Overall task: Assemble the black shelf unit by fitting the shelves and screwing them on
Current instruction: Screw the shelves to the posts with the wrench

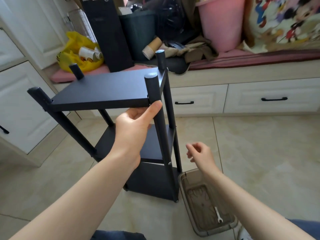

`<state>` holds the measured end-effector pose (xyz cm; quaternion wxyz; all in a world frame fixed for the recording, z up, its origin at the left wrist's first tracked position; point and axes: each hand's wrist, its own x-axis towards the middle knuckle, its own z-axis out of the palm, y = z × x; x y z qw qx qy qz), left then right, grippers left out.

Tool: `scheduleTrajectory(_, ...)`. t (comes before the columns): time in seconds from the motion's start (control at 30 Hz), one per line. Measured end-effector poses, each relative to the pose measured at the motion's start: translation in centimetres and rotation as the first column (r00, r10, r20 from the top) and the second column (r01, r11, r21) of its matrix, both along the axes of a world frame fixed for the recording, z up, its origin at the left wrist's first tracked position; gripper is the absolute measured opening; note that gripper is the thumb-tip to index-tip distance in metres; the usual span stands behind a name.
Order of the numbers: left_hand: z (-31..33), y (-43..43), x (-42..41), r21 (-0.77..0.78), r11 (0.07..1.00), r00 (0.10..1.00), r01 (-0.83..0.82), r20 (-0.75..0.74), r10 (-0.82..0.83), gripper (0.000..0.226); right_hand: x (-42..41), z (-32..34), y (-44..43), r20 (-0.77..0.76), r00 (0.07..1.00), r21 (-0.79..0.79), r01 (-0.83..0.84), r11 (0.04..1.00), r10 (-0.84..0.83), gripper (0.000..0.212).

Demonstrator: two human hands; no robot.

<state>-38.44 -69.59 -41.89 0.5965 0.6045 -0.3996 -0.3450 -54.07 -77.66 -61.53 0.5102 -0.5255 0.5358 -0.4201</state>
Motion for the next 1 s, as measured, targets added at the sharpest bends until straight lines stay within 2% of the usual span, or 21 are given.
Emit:
scheduleTrajectory(0.07,0.3,0.0,-0.1,0.014,0.998,0.988,-0.058,0.142,0.055,0.035,1.0,3.4,0.4,0.136,0.991,-0.044,0.018,0.999,-0.012,0.018)
scheduleTrajectory(0.13,0.9,0.1,0.2,0.038,0.995,0.957,-0.092,0.279,0.077,0.039,2.1,6.0,1.0,0.254,0.967,-0.064,0.006,0.998,0.011,0.02)
scheduleTrajectory(0.2,1.4,0.3,0.6,0.046,0.991,0.896,-0.124,0.435,0.091,0.047,3.0,7.9,1.6,0.306,0.951,-0.098,-0.026,0.995,0.055,0.024)
scheduleTrajectory(0.27,1.9,0.7,1.0,-0.023,0.982,0.764,-0.189,0.625,0.161,0.055,3.9,9.0,2.1,0.342,0.935,-0.123,-0.056,0.991,0.095,0.025)
scheduleTrajectory(0.33,2.5,1.0,0.9,-0.157,0.961,0.571,-0.23,0.778,0.263,0.057,4.6,9.6,2.4,0.386,0.914,-0.124,-0.086,0.989,0.128,0.026)
scheduleTrajectory(0.37,2.9,1.2,0.7,-0.224,0.948,0.477,-0.228,0.823,0.309,0.055,4.9,9.8,2.5,0.405,0.903,-0.118,-0.107,0.987,0.146,0.028)
scheduleTrajectory(0.43,3.7,1.0,0.5,-0.299,0.935,0.348,-0.192,0.87,0.35,0.05,5.3,10.0,2.6,0.429,0.885,-0.106,-0.148,0.983,0.179,0.034)
scheduleTrajectory(0.47,4.1,0.7,0.5,-0.29,0.941,0.309,-0.176,0.891,0.333,0.049,5.5,10.1,2.5,0.429,0.883,-0.095,-0.164,0.982,0.189,0.036)
scheduleTrajectory(0.53,4.8,-0.1,1.0,-0.197,0.97,0.255,-0.142,0.94,0.228,0.063,5.7,9.9,2.3,0.42,0.886,-0.078,-0.181,0.98,0.197,0.037)
scheduleTrajectory(0.63,6.0,-1.3,1.5,-0.051,0.999,0.192,0.011,0.98,0.048,0.071,6.0,9.2,1.7,0.419,0.882,-0.082,-0.2,0.976,0.216,0.036)
scheduleTrajectory(0.67,6.4,-1.7,1.7,-0.01,0.998,0.19,0.068,0.982,-0.003,0.065,6.2,9.0,1.5,0.433,0.875,-0.08,-0.203,0.976,0.218,0.035)
scheduleTrajectory(0.7,6.7,-2.1,1.9,0.027,0.992,0.226,0.123,0.973,-0.055,0.056,6.4,8.7,1.4,0.449,0.868,-0.075,-0.199,0.977,0.211,0.034)
scheduleTrajectory(0.8,7.1,-2.7,2.6,0.11,0.964,0.415,0.243,0.887,-0.205,0.034,7.1,7.9,1.1,0.493,0.854,-0.063,-0.159,0.985,0.169,0.034)
scheduleTrajectory(0.83,7.2,-2.9,2.9,0.123,0.957,0.45,0.263,0.862,-0.234,0.03,7.4,7.8,0.9,0.508,0.846,-0.067,-0.149,0.987,0.162,0.035)
scheduleTrajectory(1.0,8.2,-3.9,4.4,0.182,0.934,0.495,0.308,0.808,-0.32,0.027,8.9,8.3,0.0,0.544,0.828,-0.077,-0.115,0.99,0.138,0.037)
